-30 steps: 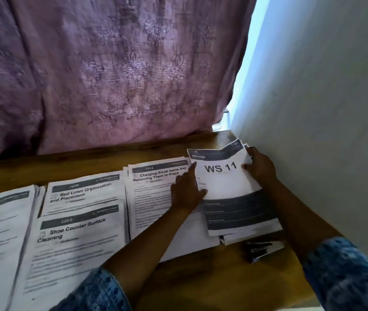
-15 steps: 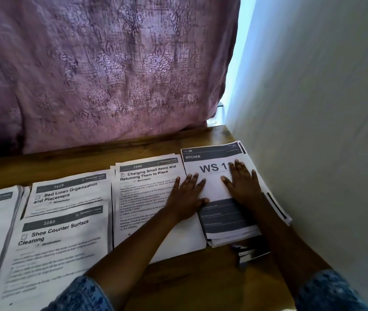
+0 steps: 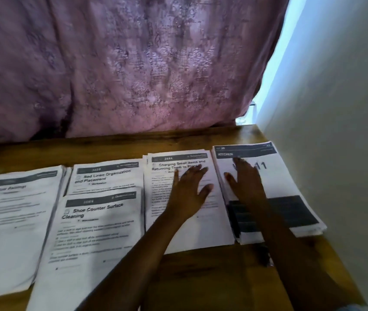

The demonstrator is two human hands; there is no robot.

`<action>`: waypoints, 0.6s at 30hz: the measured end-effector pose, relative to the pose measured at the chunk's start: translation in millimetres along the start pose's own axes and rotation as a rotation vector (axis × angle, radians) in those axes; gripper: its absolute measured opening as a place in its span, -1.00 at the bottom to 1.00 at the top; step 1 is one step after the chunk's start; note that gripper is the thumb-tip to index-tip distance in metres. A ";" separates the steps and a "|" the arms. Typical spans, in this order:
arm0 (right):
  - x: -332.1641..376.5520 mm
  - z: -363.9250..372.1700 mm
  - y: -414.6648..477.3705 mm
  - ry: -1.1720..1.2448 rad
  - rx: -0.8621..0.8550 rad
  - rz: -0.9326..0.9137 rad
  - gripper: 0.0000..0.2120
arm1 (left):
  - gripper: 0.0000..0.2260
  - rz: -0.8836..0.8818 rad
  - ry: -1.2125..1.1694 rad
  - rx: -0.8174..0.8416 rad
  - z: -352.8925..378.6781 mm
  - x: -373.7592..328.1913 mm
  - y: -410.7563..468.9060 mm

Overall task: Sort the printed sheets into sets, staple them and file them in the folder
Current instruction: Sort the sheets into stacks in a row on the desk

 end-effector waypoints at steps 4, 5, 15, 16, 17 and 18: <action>108.1 42.8 -29.7 0.105 0.082 -0.284 -0.47 | -0.52 -0.190 -0.046 -0.151 -47.1 92.5 -85.6; 135.7 56.0 -38.7 0.103 0.103 -0.348 -0.47 | -0.52 -0.218 -0.015 -0.190 -54.7 115.9 -108.1; 227.2 159.4 -71.6 -0.071 0.286 -0.353 -0.29 | -0.50 -0.286 0.188 -0.078 -44.6 218.8 -186.2; 226.0 162.4 -71.3 -0.070 0.294 -0.337 -0.27 | -0.50 -0.273 0.181 -0.085 -43.4 220.8 -186.8; 226.1 164.7 -71.6 -0.068 0.304 -0.326 -0.26 | -0.51 -0.263 0.177 -0.091 -42.7 222.1 -187.3; 226.1 165.9 -72.2 -0.063 0.311 -0.319 -0.26 | -0.51 -0.258 0.179 -0.101 -42.5 222.1 -186.9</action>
Point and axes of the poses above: each hand's wrist, its own y-axis towards the middle knuckle, its own z-axis out of the palm, x = y × z, the point moved 8 cm from there along y, towards the middle knuckle, and after that the axes turned 13 degrees about x, right-handed, at the moved point
